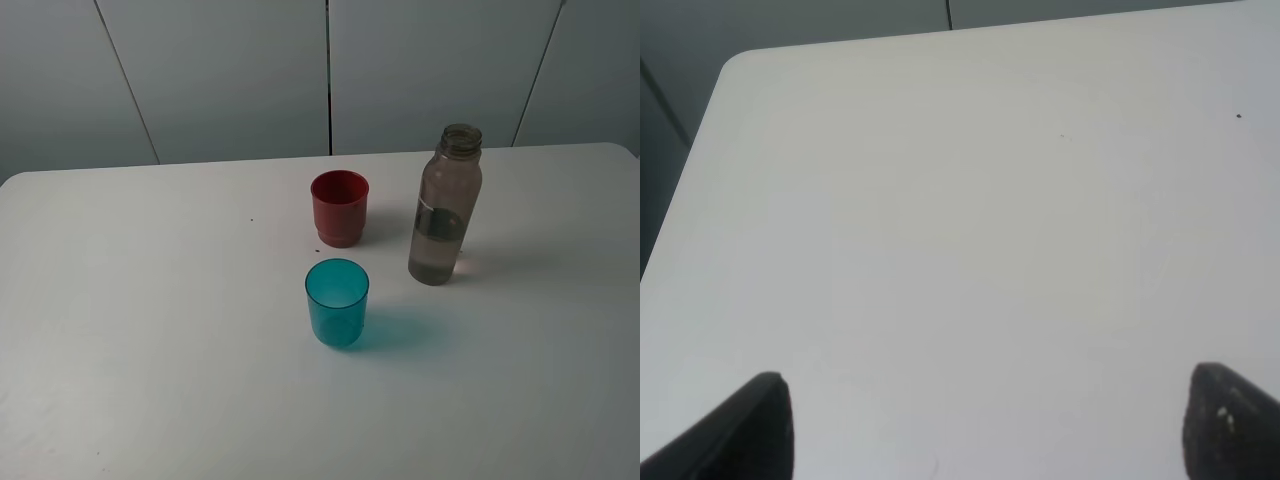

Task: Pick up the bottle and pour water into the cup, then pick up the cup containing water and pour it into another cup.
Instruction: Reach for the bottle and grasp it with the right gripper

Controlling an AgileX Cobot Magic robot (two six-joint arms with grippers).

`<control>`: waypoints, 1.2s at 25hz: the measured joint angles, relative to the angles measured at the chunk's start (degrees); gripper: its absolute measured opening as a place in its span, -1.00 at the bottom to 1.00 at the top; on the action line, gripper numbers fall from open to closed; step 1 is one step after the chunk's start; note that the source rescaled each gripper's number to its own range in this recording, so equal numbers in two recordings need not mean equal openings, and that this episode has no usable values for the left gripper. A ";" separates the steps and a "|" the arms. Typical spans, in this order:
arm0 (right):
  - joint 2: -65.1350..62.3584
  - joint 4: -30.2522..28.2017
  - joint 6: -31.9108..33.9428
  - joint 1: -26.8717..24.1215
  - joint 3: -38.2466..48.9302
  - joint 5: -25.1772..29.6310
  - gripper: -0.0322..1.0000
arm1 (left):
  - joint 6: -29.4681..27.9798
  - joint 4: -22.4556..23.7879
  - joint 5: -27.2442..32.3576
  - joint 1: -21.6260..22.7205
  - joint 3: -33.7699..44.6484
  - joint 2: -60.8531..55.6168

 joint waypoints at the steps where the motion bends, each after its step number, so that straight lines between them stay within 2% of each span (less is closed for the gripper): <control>1: 0.00 0.00 0.00 0.00 0.00 0.00 1.00 | 0.00 0.00 0.00 0.00 0.00 0.00; 15: 0.27 1.05 0.00 1.53 0.00 0.00 1.00 | 0.00 0.00 0.00 0.00 0.00 0.00; 21: 13.81 1.93 -0.11 1.63 -4.28 3.45 1.00 | 0.00 0.00 0.00 0.00 0.00 0.00; 24: 24.44 1.93 -0.57 1.63 -7.68 -2.48 1.00 | 0.00 0.00 0.00 0.00 0.00 0.00; 27: 34.23 2.77 0.71 1.75 -10.26 -13.58 1.00 | 0.00 0.00 0.00 0.00 0.00 0.00; 30: 40.07 3.05 2.93 4.97 -10.53 -25.54 1.00 | 0.00 0.00 0.00 0.00 0.00 0.00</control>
